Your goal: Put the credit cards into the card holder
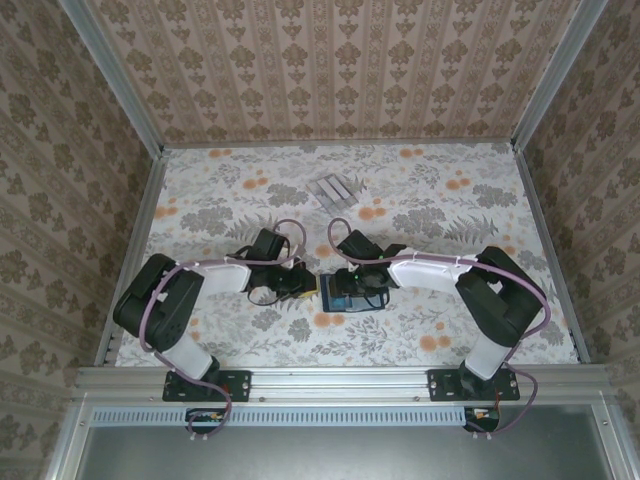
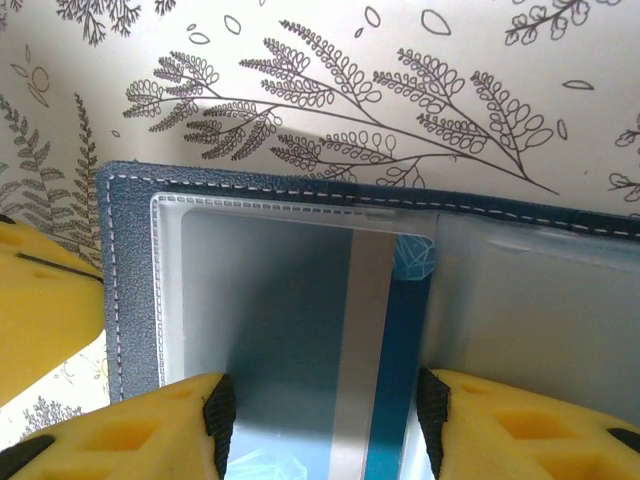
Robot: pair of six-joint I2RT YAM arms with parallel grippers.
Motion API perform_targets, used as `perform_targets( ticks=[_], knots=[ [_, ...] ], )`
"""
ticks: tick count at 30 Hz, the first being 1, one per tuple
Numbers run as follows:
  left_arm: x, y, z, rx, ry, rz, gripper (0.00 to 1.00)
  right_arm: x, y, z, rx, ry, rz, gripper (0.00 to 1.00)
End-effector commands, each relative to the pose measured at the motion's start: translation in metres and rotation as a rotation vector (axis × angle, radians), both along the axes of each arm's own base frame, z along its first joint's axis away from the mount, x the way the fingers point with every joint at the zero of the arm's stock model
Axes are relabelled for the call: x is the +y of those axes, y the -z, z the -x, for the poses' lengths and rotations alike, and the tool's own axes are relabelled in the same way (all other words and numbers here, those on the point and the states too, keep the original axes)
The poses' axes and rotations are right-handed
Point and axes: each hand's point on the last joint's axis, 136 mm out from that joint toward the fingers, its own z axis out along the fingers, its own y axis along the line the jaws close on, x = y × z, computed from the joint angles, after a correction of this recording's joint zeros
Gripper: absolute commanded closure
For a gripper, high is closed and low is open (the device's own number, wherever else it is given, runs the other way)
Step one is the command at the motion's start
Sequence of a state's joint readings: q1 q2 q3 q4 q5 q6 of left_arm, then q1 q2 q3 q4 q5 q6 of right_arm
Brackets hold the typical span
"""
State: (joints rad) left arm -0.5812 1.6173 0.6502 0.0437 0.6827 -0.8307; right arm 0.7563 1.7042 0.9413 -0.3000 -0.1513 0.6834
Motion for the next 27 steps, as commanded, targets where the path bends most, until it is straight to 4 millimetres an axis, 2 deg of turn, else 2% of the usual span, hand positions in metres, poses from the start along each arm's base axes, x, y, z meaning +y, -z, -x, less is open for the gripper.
perform_targets(
  ticks=[1, 6, 12, 18, 22, 27],
  knots=[
    [-0.002, 0.0, 0.002, 0.016, 0.004, 0.03, 0.92, -0.002, 0.006, 0.002, 0.021, 0.019, 0.038, 0.44],
    [0.003, 0.003, 0.001, 0.011, -0.007, 0.015, 0.91, 0.015, -0.003, 0.004, 0.008, -0.02, -0.043, 0.45],
    [-0.007, 0.006, 0.004, -0.004, 0.022, 0.018, 0.93, 0.036, -0.017, 0.006, -0.031, -0.072, -0.177, 0.46],
    [-0.007, 0.013, 0.007, 0.011, 0.023, 0.0, 0.94, 0.047, -0.018, 0.006, -0.025, -0.083, -0.241, 0.47],
    [-0.007, 0.011, 0.006, 0.014, 0.026, 0.004, 0.94, 0.039, -0.017, 0.006, -0.034, -0.052, -0.216, 0.47],
    [0.004, 0.013, 0.002, 0.017, 0.008, -0.029, 0.95, 0.008, -0.023, 0.006, -0.086, -0.028, -0.079, 0.45]
  ],
)
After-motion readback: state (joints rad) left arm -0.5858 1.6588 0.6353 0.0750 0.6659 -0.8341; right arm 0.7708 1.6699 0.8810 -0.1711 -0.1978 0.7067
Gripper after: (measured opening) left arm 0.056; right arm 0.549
